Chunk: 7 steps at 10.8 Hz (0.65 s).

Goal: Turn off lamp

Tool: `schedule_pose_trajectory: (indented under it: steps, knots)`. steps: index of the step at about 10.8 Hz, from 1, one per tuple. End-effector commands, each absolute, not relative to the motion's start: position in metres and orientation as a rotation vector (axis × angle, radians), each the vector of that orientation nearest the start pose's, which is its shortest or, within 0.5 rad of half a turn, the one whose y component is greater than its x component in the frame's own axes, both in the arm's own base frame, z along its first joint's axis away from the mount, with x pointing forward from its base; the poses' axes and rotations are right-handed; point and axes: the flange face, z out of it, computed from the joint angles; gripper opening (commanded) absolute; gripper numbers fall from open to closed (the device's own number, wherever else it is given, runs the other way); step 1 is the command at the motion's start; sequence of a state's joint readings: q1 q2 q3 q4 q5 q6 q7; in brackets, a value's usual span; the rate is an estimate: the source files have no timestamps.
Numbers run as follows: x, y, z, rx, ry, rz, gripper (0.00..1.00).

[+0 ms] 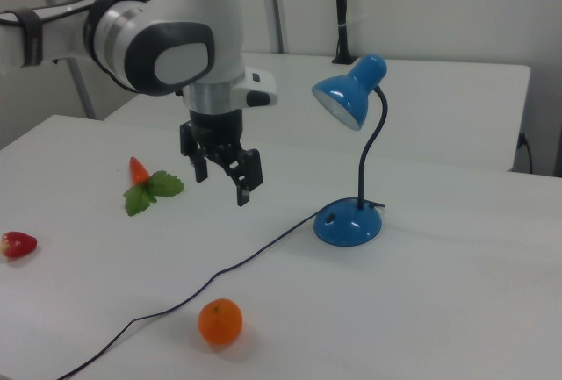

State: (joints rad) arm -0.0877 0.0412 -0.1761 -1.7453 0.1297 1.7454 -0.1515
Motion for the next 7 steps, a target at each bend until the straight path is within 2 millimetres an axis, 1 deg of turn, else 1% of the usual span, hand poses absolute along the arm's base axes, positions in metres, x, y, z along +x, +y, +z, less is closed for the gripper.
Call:
schedule_pose_trajectory:
  steps: [1,3,4,7]
  knots:
    - [0.530,-0.128,0.558,-3.007,0.079,0.066,1.00]
    - [0.529,-0.132,0.561,-3.007,0.071,0.058,1.00]
    - [0.530,-0.134,0.570,-3.013,0.088,0.032,1.00]
    - [0.529,-0.137,0.571,-3.011,0.101,0.043,1.00]
